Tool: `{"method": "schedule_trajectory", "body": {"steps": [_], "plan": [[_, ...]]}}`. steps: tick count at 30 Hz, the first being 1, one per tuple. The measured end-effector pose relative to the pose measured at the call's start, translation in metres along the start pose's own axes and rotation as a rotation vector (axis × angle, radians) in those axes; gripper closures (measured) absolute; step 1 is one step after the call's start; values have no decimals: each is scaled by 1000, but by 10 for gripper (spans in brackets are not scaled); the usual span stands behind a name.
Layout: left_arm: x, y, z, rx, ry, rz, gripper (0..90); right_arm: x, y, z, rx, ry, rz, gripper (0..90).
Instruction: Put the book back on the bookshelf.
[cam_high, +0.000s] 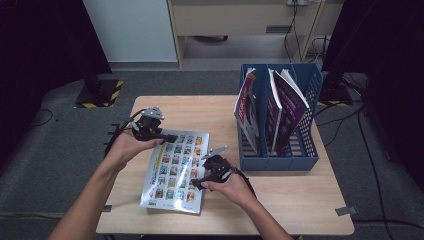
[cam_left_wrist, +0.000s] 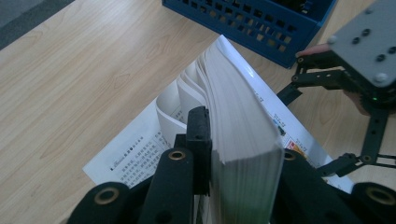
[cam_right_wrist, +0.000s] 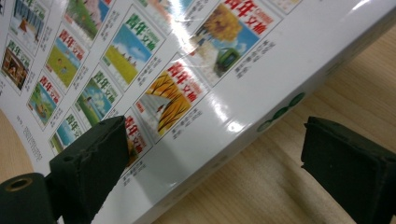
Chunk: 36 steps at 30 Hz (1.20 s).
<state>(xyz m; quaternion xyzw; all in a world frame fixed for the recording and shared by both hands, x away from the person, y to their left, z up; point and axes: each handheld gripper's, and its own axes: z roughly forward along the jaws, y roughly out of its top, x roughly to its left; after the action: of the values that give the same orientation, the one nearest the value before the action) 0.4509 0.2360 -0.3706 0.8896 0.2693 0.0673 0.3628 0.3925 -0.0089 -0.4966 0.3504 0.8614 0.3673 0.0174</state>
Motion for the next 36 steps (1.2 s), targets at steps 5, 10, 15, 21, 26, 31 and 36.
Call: {"method": "schedule_trajectory", "body": {"steps": [5, 10, 15, 21, 26, 31, 36], "plan": [[-2, 4, -4, -16, -5, 5, 770, -8, 7, 0, -26, 26, 18, 78], [-2, 6, -7, -26, -11, 5, 770, -14, 16, -3, -69, 38, 29, 95], [-3, 7, -9, -35, -17, 10, 770, -19, 24, -3, -93, 42, 48, 109], [-3, 8, -11, -39, -17, 11, 770, -23, 30, 2, -104, 72, 58, 104], [-4, 9, -14, -46, -19, 13, 770, -25, 34, 4, -111, 93, 68, 113], [-4, 11, -15, -49, -19, 18, 770, -27, 36, 6, -125, 118, 92, 126], [-5, 12, -16, -55, -19, 17, 770, -29, 37, 7, -131, 138, 97, 146]]}}
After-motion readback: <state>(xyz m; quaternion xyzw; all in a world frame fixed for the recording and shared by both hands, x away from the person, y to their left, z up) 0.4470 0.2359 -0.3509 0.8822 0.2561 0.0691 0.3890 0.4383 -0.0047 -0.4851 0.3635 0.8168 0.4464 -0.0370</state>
